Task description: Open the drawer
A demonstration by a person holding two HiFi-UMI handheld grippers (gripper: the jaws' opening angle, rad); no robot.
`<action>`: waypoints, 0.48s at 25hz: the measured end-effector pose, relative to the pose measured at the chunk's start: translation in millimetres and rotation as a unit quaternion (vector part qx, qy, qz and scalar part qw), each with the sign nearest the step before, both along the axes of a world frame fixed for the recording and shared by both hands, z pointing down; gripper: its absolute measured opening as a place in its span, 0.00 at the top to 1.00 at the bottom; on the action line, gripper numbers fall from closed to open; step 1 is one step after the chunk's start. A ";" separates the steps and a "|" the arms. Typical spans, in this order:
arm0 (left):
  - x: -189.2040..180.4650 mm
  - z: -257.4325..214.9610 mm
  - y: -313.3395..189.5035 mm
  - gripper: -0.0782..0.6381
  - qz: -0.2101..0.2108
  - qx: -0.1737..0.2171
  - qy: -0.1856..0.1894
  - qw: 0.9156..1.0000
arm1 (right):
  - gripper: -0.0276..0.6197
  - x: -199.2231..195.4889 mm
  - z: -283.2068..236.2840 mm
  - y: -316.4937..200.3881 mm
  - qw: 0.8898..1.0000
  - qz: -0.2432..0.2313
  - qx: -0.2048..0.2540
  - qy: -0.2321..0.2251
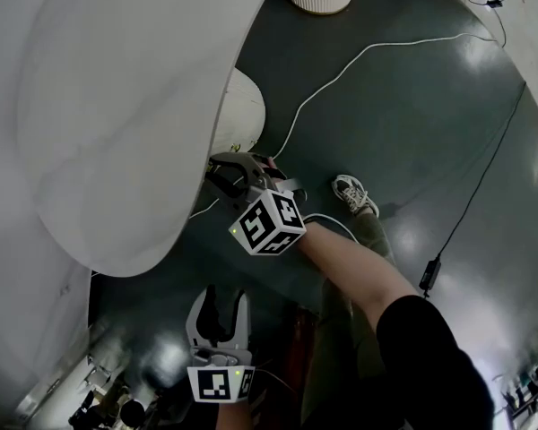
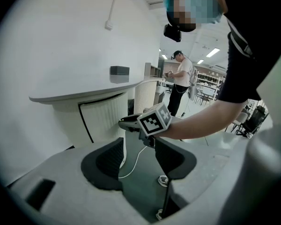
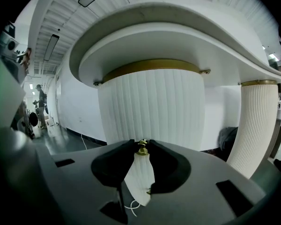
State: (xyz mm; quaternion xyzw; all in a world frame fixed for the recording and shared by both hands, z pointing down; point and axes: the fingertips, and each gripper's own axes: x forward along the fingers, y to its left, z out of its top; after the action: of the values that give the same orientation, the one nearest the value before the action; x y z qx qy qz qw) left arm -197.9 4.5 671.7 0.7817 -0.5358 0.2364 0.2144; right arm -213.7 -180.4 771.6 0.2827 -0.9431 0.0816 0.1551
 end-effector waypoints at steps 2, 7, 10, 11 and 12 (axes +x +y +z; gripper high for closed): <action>-1.6 -1.6 3.6 0.60 0.000 0.001 -0.003 1.000 | 0.79 10.1 -0.7 10.5 1.000 0.000 -0.002 -0.001; 5.0 -6.9 16.1 0.60 0.001 -0.002 -0.002 1.000 | 0.79 26.5 -7.7 34.2 1.000 -0.005 -0.006 0.007; 14.5 -15.9 20.2 0.60 0.009 0.007 -0.001 1.000 | 0.79 38.8 -10.9 51.2 1.000 -0.008 -0.012 0.013; 14.5 -18.8 20.6 0.60 0.011 0.011 0.000 1.000 | 0.79 41.0 -11.2 56.6 1.000 -0.010 -0.015 0.016; 14.0 -21.3 20.5 0.60 0.012 0.014 0.000 1.000 | 0.79 43.2 -11.1 61.5 1.000 -0.012 -0.017 0.020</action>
State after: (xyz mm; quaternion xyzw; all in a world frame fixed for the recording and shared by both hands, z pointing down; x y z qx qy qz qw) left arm -183.9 25.0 650.4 0.7909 -0.5297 0.2312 0.2010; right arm -170.5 -118.9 760.5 0.2706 -0.9414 0.0904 0.1801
